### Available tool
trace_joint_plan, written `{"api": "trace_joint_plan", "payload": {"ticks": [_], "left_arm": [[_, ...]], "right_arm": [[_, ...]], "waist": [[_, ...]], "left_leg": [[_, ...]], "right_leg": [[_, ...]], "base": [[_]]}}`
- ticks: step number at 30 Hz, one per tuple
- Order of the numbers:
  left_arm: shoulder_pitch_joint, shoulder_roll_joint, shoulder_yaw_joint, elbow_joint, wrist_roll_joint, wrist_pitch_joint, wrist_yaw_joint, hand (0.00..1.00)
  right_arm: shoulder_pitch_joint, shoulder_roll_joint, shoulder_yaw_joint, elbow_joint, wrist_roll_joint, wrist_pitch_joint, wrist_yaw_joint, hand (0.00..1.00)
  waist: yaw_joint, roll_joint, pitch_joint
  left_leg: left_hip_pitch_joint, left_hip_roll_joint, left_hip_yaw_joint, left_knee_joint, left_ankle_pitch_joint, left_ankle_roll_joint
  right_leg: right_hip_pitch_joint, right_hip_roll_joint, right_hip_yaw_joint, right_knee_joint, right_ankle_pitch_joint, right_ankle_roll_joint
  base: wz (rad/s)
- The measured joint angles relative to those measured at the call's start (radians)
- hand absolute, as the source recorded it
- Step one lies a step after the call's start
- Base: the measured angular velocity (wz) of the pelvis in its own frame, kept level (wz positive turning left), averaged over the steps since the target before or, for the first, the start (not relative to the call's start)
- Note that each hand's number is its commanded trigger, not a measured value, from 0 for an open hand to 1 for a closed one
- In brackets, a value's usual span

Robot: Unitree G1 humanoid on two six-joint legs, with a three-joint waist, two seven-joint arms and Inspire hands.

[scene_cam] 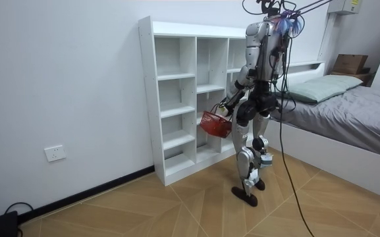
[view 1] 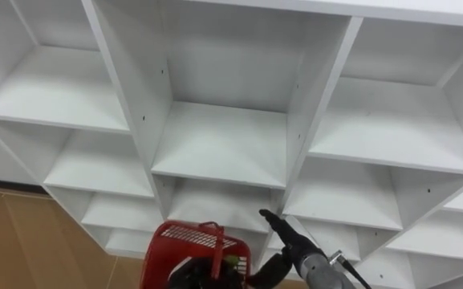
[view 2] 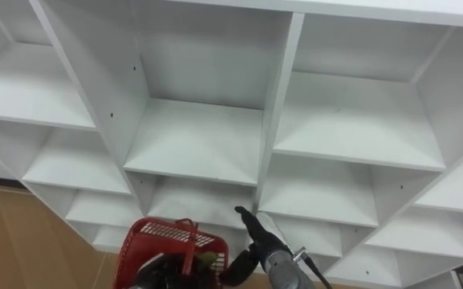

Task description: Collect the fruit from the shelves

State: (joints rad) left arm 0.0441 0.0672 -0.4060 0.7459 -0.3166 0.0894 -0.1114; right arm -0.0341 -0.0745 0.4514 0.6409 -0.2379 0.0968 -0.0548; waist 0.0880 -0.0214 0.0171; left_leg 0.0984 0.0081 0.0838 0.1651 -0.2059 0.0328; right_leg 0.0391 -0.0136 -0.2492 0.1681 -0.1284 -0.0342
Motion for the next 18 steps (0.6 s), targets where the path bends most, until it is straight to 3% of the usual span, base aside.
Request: {"api": "trace_joint_plan", "payload": {"ticks": [5,8,11,18], "left_arm": [[0.009,0.013,0.023,0.0,0.001,-0.001,0.018,1.0],[0.025,0.025,0.065,0.002,0.0,-0.006,0.027,1.0],[0.07,0.043,0.105,0.002,0.005,-0.011,0.046,1.0],[0.101,0.073,0.169,0.057,-0.002,-0.027,0.082,1.0]], "right_arm": [[0.001,-0.022,-0.015,-0.008,0.043,-0.038,-0.001,0.0],[0.024,-0.037,-0.052,-0.014,0.06,-0.066,-0.002,0.0],[0.074,-0.053,-0.065,-0.026,0.085,-0.079,-0.02,0.0],[0.146,-0.071,-0.17,0.027,0.12,-0.132,-0.038,0.0]], "waist": [[-0.004,0.0,-0.0039],[-0.009,0.003,-0.0154],[-0.024,0.007,-0.0194],[-0.055,0.015,-0.0144]], "left_leg": [[0.0,0.0,0.0,-0.002,0.0,0.0],[0.003,0.0,-0.001,-0.002,0.0,0.0],[0.027,0.0,0.006,-0.004,0.0,0.0],[0.048,0.002,0.023,-0.021,-0.004,0.005]], "right_leg": [[-0.002,0.0,0.002,0.001,0.0,0.0],[0.003,0.0,0.004,-0.001,0.0,0.0],[0.024,0.001,0.012,-0.002,-0.002,0.002],[0.028,0.006,0.031,-0.001,-0.006,0.004]], "base": [[0.0],[0.0],[-0.03],[-0.04]]}}
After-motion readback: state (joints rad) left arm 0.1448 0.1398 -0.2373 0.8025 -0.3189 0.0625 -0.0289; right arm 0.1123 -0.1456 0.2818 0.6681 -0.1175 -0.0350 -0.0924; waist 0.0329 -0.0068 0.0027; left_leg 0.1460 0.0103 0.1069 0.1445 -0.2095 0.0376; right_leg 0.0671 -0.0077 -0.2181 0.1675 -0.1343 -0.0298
